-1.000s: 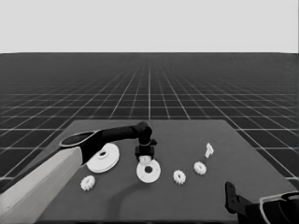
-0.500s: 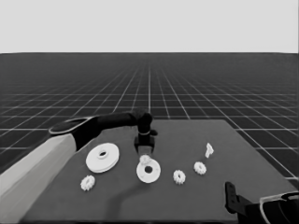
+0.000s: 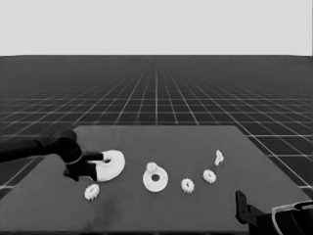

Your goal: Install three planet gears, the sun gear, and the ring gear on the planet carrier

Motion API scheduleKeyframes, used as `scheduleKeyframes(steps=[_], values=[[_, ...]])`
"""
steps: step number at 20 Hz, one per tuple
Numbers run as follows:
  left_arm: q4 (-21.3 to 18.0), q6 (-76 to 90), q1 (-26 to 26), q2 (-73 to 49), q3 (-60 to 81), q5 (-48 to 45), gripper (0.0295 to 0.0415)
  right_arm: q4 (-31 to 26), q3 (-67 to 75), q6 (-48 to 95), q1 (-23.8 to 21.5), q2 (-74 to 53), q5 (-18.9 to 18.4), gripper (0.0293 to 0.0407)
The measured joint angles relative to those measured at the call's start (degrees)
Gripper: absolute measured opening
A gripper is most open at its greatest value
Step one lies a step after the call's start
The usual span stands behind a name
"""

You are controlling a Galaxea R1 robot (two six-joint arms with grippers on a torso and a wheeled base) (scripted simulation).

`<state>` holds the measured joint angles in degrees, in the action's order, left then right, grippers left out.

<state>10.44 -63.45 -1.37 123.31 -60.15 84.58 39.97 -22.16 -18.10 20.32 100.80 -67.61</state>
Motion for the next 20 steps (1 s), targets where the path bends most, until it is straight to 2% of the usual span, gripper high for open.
scheduleKeyframes(steps=[2, 3, 5, 12, 14, 20], values=[[0.0, 0.6, 0.0, -0.4, -0.1, -0.1, 0.0385, 0.0, 0.0, 0.0, 0.0, 0.0, 0.0, 0.0385], [5.0, 1.3, -5.4, 0.5, -2.2, -3.0, 0.0385, 0.0, 0.0, 0.0, 0.0, 0.0, 0.0, 0.0385], [9.2, 2.3, -10.9, 2.1, -5.6, -5.9, 0.0385, 0.0, 0.0, 0.0, 0.0, 0.0, 0.0, 0.0385], [11.1, 3.0, -13.2, 3.2, -7.9, -7.6, 0.0385, 0.0, 0.0, 0.0, 0.0, 0.0, 0.0, 0.0385], [11.1, 3.0, -13.3, 3.2, -7.9, -7.6, 0.0314, 0.0, 0.0, 0.0, 0.0, 0.0, 0.0, 0.0385], [11.1, 3.0, -13.2, 3.2, -8.0, -7.6, 0.0313, 0.0, 0.0, 0.0, 0.0, 0.0, 0.0, 0.0385]])
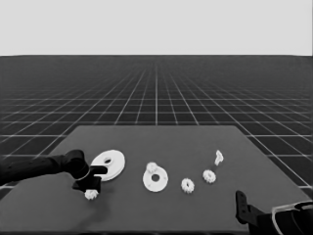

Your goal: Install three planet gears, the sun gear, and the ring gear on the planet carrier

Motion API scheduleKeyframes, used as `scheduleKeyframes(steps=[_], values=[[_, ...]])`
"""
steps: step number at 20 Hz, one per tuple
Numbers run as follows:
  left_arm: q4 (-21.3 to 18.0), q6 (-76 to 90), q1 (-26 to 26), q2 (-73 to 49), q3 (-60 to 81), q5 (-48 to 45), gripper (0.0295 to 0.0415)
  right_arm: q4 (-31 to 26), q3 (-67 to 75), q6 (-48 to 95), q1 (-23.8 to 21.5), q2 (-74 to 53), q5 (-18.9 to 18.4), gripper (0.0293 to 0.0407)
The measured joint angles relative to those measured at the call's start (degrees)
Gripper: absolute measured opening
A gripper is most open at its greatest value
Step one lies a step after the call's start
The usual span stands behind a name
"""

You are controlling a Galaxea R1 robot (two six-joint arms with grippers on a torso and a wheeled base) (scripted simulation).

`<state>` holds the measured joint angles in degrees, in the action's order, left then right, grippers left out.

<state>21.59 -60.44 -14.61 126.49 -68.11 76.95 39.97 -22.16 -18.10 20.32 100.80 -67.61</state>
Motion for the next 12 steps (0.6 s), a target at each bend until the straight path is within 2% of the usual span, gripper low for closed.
scheduleKeyframes(steps=[2, 4, 6, 12], values=[[0.0, 0.0, 0.0, 0.0, 0.0, 0.0, 0.0313, 0.0, 0.0, 0.0, 0.0, 0.0, 0.0, 0.0385], [-6.7, -1.7, 8.0, -3.0, 6.3, 5.0, 0.0312, 0.0, 0.0, 0.0, 0.0, 0.0, 0.0, 0.0385], [-9.6, -2.0, 11.4, -3.6, 7.5, 6.6, 0.0312, 0.0, 0.0, 0.0, 0.0, 0.0, 0.0, 0.0385], [-11.1, -2.1, 13.2, -3.8, 7.8, 7.4, 0.0312, 0.0, 0.0, 0.0, 0.0, 0.0, 0.0, 0.0385]])
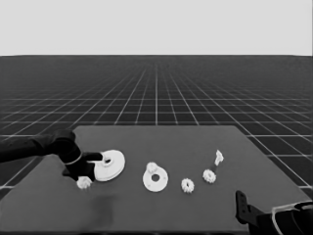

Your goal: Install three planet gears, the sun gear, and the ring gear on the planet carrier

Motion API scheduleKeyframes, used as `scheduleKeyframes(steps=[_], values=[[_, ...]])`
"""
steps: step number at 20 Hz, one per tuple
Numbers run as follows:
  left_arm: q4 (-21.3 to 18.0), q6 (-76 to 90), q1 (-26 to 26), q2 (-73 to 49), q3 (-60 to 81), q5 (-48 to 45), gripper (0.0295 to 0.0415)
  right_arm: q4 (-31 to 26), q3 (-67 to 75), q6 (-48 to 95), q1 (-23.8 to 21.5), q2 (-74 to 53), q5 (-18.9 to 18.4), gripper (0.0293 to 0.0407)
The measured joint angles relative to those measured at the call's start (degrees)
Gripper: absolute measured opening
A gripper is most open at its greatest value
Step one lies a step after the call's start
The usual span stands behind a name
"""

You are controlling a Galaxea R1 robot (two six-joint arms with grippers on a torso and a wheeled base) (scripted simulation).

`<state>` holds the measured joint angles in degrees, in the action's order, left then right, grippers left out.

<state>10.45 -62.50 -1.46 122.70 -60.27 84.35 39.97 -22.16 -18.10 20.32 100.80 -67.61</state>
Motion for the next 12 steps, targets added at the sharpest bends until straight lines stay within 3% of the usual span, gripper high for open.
scheduleKeyframes(steps=[2, 4, 10, 12], values=[[1.2, -25.4, 0.7, 24.2, -1.4, 5.4, 0.0312, 0.0, 0.0, 0.0, 0.0, 0.0, 0.0, 0.0385], [0.6, -26.7, 0.8, 37.9, -11.2, 5.6, 0.0312, 0.0, 0.0, 0.0, 0.0, 0.0, 0.0, 0.0385], [0.4, -24.9, 0.8, 44.0, -18.7, 5.2, 0.0312, 0.0, 0.0, 0.0, 0.0, 0.0, 0.0, 0.0385], [6.8, -22.6, -5.7, 44.7, -21.9, 4.3, 0.0312, 0.0, 0.0, 0.0, 0.0, 0.0, 0.0, 0.0385]])
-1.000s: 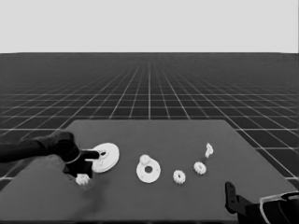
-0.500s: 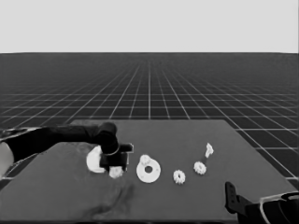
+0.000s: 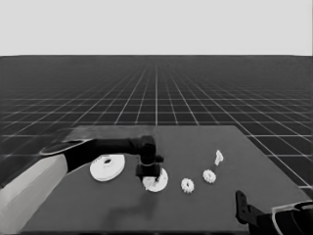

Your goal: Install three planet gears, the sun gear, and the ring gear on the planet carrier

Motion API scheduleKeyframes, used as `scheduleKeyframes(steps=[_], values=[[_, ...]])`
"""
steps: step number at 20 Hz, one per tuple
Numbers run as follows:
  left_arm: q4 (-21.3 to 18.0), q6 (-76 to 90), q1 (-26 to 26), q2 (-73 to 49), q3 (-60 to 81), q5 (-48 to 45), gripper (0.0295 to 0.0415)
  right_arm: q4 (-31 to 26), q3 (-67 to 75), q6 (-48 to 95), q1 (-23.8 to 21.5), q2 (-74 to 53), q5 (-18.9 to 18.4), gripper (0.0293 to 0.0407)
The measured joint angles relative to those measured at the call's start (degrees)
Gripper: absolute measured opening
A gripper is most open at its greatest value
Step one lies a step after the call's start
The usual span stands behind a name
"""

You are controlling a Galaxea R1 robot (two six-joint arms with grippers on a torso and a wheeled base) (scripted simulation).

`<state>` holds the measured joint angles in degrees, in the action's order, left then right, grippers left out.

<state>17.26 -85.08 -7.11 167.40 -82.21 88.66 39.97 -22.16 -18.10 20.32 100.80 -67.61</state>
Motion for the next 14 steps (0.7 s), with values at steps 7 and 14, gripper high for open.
scheduleKeyframes(steps=[7, 14], values=[[3.1, 1.7, -3.2, 0.6, -2.6, -1.0, 0.0312, 0.0, 0.0, 0.0, 0.0, 0.0, 0.0, 0.0385], [3.1, 1.8, -3.2, 0.6, -2.7, -1.1, 0.0385, 0.0, 0.0, 0.0, 0.0, 0.0, 0.0, 0.0385]])
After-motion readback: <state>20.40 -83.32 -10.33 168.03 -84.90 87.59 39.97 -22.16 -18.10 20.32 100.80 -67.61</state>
